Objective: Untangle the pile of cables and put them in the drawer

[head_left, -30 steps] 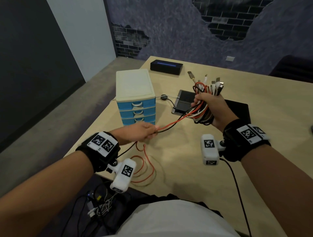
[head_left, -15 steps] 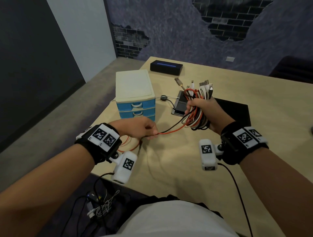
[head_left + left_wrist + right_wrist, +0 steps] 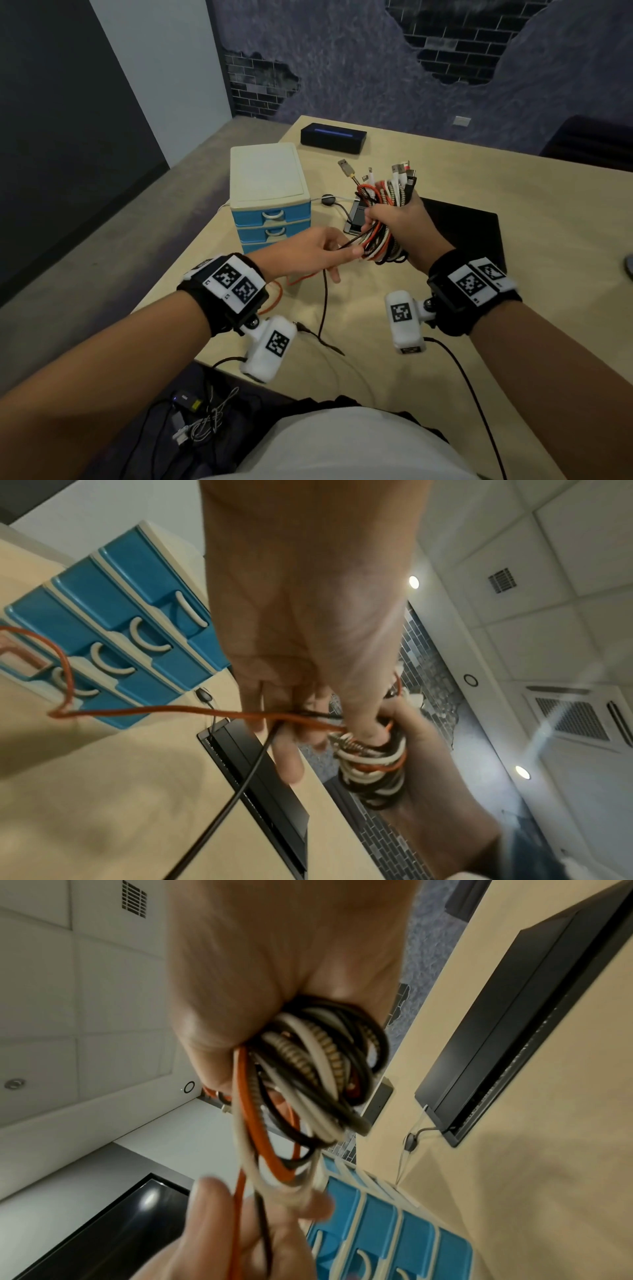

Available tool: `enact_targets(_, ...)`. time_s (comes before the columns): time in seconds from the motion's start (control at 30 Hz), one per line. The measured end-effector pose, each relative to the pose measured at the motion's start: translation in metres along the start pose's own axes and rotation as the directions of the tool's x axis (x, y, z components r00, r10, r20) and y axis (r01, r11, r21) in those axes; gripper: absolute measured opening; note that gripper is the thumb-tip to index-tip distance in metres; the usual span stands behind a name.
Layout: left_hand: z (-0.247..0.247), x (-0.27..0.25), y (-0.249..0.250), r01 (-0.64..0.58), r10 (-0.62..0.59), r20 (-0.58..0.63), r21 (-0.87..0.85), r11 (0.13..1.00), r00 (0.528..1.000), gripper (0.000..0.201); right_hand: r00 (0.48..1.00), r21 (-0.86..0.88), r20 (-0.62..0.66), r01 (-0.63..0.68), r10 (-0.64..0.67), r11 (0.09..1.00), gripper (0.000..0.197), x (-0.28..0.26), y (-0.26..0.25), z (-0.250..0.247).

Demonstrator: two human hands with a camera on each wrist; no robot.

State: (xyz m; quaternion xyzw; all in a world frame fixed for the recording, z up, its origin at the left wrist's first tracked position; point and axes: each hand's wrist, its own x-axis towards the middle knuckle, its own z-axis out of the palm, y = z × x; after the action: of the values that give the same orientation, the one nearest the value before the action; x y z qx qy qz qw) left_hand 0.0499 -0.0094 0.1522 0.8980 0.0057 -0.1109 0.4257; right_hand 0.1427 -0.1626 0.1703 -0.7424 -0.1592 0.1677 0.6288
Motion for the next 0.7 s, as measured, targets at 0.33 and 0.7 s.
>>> enact_targets(0.33,0.013,-0.015,-0.017,0.261,0.056,0.385,-0.719,0.644,0.921,0.051,0.984,0.102,-0.134,0.133,-0.119,0.986,0.016,0.004,0.000,-0.007)
enact_targets(0.7,-0.007,-0.026,-0.028,0.236,-0.054,0.397,-0.426,0.873,0.916,0.033,0.999,0.162,0.048,0.004,-0.012,0.987,0.007,0.011,0.010,-0.022)
